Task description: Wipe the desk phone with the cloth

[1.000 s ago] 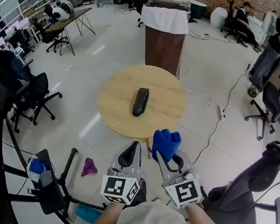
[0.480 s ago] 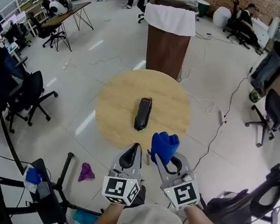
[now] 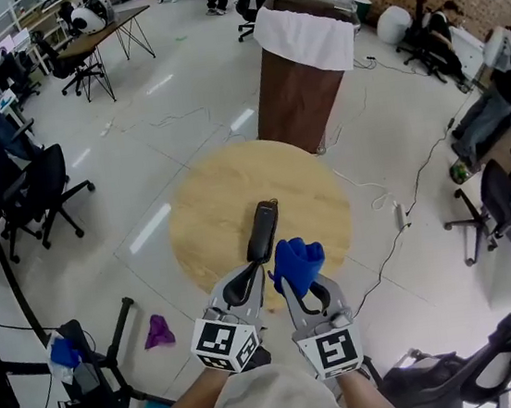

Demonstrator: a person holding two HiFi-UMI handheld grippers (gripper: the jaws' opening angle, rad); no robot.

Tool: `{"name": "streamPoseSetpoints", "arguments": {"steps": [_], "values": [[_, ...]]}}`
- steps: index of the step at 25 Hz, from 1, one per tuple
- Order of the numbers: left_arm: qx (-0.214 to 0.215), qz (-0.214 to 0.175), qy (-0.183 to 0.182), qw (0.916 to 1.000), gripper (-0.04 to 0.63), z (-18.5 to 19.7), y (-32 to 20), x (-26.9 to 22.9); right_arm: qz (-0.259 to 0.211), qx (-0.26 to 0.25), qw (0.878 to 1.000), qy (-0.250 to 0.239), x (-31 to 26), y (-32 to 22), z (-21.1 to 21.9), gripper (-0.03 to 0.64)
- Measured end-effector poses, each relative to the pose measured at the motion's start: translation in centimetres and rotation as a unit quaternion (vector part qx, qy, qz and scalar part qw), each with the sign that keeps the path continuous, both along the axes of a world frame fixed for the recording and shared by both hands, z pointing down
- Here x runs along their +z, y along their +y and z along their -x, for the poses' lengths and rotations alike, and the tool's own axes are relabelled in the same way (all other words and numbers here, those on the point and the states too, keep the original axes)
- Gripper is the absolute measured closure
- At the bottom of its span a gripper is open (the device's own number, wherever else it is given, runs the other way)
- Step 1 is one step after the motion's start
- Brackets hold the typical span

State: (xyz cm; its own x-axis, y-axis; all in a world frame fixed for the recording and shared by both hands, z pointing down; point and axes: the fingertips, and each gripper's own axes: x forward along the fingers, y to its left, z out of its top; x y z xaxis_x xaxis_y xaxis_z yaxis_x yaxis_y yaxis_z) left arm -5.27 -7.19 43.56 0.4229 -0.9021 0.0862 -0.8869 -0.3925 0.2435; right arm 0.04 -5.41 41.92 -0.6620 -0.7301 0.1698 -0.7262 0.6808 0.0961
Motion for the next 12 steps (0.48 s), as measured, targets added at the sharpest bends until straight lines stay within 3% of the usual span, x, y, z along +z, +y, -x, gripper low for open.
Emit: {"name": "streamPoseSetpoints", "arguments": {"steps": [9,12], "values": [[0.018,0.001,-0.005,0.9998,0.591,2.3,-4.1,0.2,-0.012,0.014,1.000,0.013,-0.8,-4.1,2.7,0.551],[0.025,0.009,-0.008,0.9996,0.563,2.3,-5.0,0.8,-0.012,0.021,1.000,0.017,-0.6,-4.9,2.6,0.551]]}}
